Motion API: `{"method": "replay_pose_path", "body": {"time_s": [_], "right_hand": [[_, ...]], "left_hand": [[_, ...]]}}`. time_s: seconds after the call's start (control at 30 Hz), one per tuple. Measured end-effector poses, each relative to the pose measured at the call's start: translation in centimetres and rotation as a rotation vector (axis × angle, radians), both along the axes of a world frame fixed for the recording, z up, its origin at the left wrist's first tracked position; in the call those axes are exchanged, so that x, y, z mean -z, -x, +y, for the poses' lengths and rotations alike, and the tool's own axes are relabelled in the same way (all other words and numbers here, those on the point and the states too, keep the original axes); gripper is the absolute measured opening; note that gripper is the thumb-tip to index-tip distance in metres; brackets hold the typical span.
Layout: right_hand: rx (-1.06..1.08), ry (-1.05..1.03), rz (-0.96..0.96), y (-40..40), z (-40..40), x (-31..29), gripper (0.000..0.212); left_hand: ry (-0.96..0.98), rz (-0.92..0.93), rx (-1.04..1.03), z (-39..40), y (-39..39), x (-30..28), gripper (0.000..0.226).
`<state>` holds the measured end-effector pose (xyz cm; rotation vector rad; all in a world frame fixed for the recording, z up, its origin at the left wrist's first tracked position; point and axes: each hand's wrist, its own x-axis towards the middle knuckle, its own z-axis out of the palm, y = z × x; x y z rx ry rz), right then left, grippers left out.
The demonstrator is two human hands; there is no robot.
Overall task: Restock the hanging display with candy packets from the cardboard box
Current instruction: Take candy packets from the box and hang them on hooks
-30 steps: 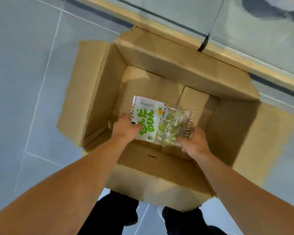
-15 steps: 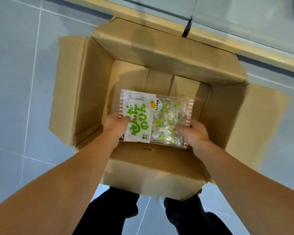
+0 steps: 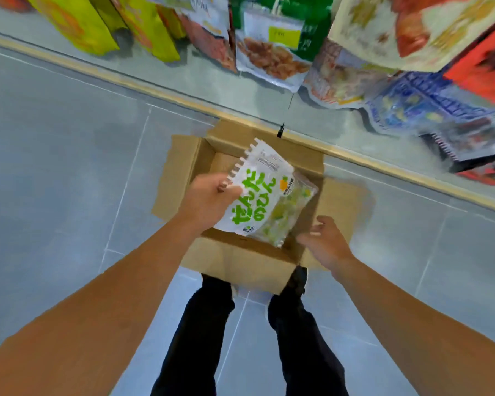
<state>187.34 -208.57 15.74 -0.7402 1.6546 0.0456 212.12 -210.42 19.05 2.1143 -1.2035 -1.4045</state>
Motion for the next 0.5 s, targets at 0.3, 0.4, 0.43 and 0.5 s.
{"method": "replay_pose_path", "body": {"time_s": [0.3,0.4,0.43,0.5], "right_hand": [[-0.329,0.438,-0.020,1.2,-2.7,-18.9,0.073],[-0.399,0.529,-0.051,1.9,-1.3,-24.7,0.089],[-0.428,0.548,-0.073,2.1,-0.8,-26.5,0.088],[-0.476,0.529,-0.133,2.5,0.5,-29.2,0.076]], "left_hand": [[0.127,-0.390,0.467,0.8,3.8,-19.4,0.017],[0.186,-0.431,0.468,3.2,5.0,-26.5,0.014],[0.215,-0.441,0.465,3.8,5.4,-28.3,0.015],[0.265,-0.442,0.483,5.3,6.2,-31.4,0.016]]}}
